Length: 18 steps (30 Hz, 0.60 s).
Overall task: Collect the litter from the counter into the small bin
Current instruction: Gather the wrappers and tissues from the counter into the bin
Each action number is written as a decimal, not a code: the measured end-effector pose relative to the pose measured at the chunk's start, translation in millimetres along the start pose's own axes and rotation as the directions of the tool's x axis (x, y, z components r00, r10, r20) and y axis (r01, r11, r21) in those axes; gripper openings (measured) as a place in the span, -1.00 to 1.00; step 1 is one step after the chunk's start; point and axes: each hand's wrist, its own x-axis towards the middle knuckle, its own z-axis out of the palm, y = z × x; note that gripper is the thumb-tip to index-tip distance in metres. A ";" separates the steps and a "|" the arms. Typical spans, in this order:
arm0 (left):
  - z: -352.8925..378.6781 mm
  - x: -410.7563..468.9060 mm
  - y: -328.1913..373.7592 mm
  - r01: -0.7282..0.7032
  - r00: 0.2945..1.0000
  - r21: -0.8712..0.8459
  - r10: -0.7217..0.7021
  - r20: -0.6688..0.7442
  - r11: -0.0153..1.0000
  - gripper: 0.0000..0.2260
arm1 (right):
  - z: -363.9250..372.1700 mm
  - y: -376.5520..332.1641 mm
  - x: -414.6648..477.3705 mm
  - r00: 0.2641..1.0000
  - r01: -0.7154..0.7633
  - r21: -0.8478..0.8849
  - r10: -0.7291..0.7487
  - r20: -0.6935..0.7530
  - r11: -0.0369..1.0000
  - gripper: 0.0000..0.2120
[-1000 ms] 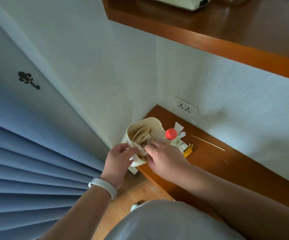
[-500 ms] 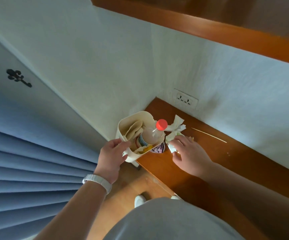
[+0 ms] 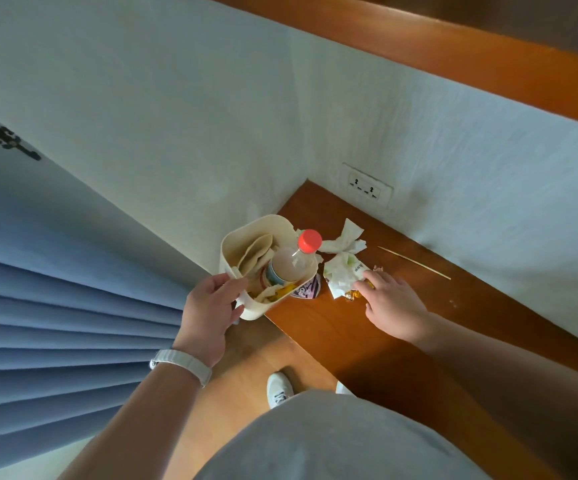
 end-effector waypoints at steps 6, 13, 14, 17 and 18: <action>9.5 -5.2 -0.6 0.032 0.999 -0.030 -0.032 0.002 0.999 -0.88 | 4.5 4.4 -3.7 1.000 -0.028 0.011 0.028 -0.001 1.000 -0.62; 8.0 -12.6 -0.9 0.034 0.999 -0.007 -0.034 0.028 0.999 -0.80 | 9.4 -3.7 -15.3 0.997 -0.070 -0.001 0.070 0.013 0.998 -0.73; 7.0 -13.5 -0.6 0.039 0.999 -0.009 -0.039 0.024 0.999 -0.81 | 8.9 -5.2 -17.0 0.997 -0.071 -0.001 0.071 0.014 0.997 -0.77; 3.7 -16.2 -0.3 0.029 0.999 0.011 -0.029 0.028 1.000 -0.87 | 8.5 -7.7 -20.7 0.998 -0.054 -0.028 0.055 0.033 0.998 -0.83; 2.7 -16.6 -0.3 0.020 0.999 0.022 -0.021 0.036 1.000 -0.88 | 8.4 -8.3 -21.4 0.998 -0.038 -0.037 0.040 0.048 0.999 -0.81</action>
